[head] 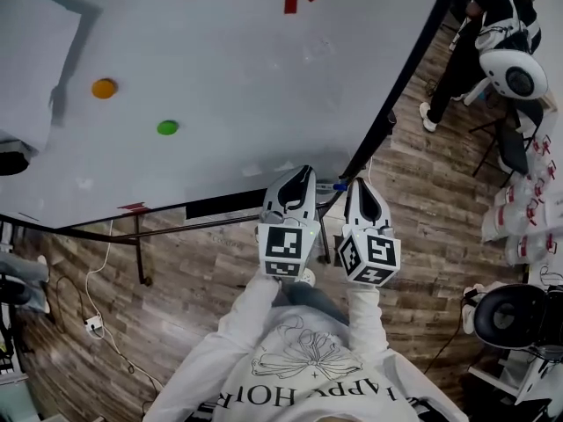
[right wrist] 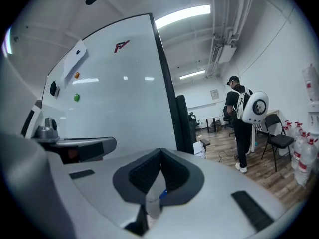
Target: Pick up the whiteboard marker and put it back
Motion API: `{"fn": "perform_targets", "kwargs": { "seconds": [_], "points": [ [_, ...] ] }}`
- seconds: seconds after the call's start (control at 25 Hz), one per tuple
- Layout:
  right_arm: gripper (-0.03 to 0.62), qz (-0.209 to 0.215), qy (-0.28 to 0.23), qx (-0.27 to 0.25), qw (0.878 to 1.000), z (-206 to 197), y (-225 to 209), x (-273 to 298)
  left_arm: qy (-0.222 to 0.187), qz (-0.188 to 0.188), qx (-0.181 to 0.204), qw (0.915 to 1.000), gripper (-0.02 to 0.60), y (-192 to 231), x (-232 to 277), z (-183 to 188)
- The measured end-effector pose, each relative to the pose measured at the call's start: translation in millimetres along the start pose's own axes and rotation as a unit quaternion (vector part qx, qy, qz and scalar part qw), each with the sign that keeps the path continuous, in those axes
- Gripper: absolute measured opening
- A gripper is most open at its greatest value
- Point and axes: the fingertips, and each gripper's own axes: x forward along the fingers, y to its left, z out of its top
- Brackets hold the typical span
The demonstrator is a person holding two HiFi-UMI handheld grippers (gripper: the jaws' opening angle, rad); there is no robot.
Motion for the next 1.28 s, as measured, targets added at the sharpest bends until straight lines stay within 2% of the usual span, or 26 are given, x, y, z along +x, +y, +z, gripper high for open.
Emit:
{"fn": "perform_targets", "kwargs": {
  "seconds": [0.56, 1.28],
  "points": [
    [0.003, -0.037, -0.040, -0.016, 0.998, 34.3, 36.1, -32.3, -0.032, -0.028, -0.002, 0.9991, 0.006, 12.3, -50.0, 41.5],
    [0.003, -0.056, -0.054, -0.020, 0.997, 44.1, 48.1, -44.7, -0.037, -0.029, 0.002, 0.9989, 0.006, 27.1, -66.3, 50.2]
  ]
}}
